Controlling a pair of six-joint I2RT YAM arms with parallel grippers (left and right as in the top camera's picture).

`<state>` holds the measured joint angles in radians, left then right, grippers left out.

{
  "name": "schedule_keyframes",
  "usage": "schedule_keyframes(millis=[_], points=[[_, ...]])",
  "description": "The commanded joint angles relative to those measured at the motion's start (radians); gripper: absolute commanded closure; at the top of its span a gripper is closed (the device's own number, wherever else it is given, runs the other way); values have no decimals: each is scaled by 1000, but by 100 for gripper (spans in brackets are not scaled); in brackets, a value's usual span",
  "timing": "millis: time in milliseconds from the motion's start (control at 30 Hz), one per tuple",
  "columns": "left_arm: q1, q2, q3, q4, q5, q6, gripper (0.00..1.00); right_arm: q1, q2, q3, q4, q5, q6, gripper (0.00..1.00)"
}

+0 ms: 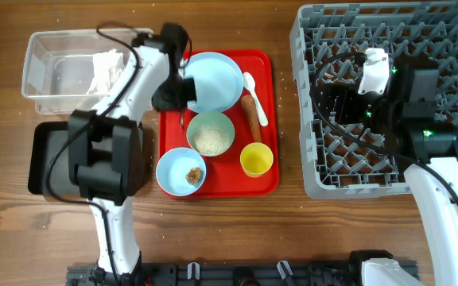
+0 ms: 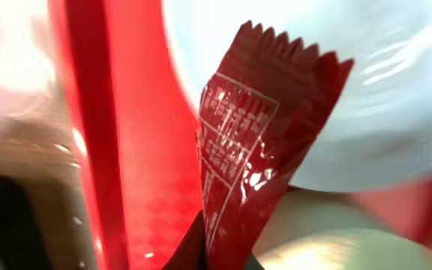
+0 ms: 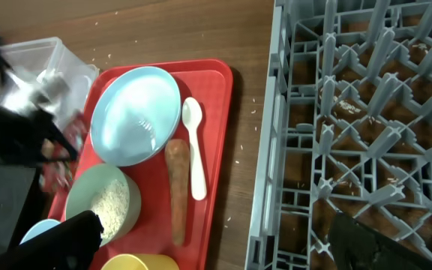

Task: Sort waste into correct bins and load items into the dishwasher rack
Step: 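Carry the red wrapper with the left gripper into the clear bin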

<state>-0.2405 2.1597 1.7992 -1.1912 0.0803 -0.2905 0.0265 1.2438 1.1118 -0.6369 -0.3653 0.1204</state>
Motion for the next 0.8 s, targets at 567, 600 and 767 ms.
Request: schedule_keyframes(millis=[567,600,767], points=[[322,12,157,279,-152,42,30,-2,10,12,42,9,21,0],[322,20,157,277,-152,37,25,-2,10,12,42,9,21,0],[321,31,157,271,-140,-10,11,-2,10,12,42,6,39,0]])
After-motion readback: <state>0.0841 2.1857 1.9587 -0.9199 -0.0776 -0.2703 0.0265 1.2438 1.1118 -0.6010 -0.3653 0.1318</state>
